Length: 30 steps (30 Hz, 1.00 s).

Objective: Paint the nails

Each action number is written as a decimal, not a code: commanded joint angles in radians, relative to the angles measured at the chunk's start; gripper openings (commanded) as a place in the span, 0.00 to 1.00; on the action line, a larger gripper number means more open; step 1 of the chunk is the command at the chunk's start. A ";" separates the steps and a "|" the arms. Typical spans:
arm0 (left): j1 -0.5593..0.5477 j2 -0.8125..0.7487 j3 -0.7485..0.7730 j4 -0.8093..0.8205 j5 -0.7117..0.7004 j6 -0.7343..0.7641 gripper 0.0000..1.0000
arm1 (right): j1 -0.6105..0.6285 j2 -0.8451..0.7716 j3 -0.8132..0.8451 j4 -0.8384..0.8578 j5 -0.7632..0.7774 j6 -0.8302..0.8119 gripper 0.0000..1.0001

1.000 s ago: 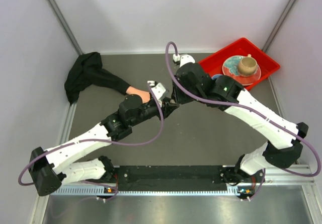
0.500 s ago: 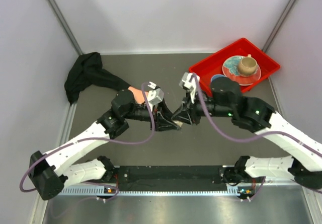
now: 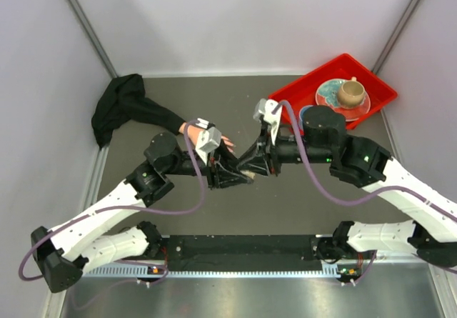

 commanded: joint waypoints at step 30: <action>-0.036 0.019 0.000 -0.143 -0.793 0.080 0.00 | 0.028 0.313 0.267 -0.243 0.736 0.310 0.36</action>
